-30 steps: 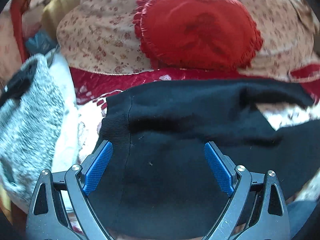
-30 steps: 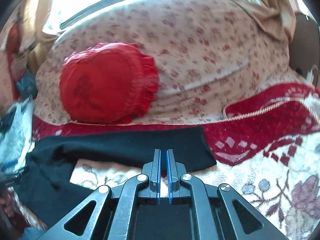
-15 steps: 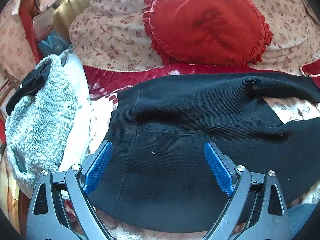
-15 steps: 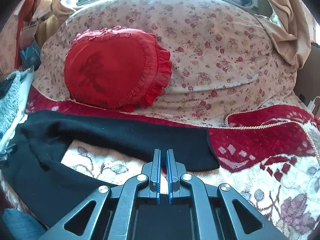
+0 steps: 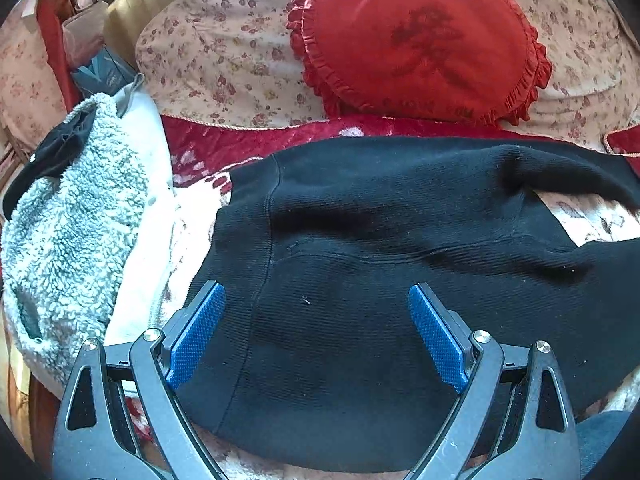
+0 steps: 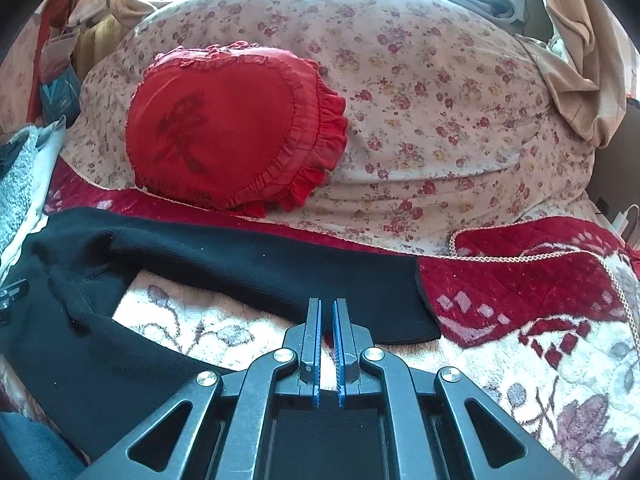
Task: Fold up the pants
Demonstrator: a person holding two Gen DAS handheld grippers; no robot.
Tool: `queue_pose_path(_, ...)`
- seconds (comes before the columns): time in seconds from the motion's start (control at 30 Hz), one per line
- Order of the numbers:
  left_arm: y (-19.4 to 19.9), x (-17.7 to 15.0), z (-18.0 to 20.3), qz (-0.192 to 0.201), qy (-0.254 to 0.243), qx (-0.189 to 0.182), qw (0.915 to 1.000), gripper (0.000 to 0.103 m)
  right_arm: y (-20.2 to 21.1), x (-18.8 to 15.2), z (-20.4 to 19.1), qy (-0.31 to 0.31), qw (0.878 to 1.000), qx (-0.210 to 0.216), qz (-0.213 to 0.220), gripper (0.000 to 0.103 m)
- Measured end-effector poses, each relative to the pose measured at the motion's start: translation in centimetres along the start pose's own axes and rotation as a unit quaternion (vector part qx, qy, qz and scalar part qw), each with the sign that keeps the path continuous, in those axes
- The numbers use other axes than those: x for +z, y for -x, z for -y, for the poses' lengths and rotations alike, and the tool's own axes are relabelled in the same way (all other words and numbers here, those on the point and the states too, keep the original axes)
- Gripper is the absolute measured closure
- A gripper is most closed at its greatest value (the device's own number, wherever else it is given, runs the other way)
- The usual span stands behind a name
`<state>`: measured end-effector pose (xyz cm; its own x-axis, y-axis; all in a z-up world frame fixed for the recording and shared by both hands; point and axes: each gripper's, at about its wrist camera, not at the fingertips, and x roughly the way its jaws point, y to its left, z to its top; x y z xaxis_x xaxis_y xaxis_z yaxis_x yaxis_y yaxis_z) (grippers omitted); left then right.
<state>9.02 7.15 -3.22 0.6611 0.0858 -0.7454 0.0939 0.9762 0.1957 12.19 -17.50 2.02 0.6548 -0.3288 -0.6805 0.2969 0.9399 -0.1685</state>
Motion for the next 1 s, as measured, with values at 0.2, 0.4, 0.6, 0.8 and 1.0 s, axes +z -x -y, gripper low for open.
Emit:
queue_pose_path(0.2, 0.2, 3.6, -6.2, 0.053, -0.008, -0.030, 0.9981, 0.010, 0.2, -0.1, 0.2, -0.005, 1.000, -0.001, 0.000, 0.099)
queue_pose_path(0.4, -6.8, 8.7, -14.8, -0.020, 0.019, -0.069, 0.9972, 0.010, -0.3, 0.0, 0.1, -0.007, 1.000, 0.000, -0.007, 0.099)
queue_pose_path(0.6, -11.9, 10.4, -15.7, -0.119, 0.110, -0.186, 0.9691, 0.010, -1.0, -0.2, -0.8, 0.011, 1.000, 0.002, -0.019, 0.099)
queue_pose_path(0.8, -15.4, 9.8, -14.4, -0.169, 0.142, -0.222, 0.9497, 0.010, -1.3, -0.3, -0.8, 0.013, 1.000, 0.002, -0.025, 0.099)
queue_pose_path(1.0, -16.5, 9.8, -15.6, -0.152, 0.190, -0.290, 0.9257, 0.010, -1.6, -0.3, -1.1, 0.018, 0.999, 0.003, -0.031, 0.099)
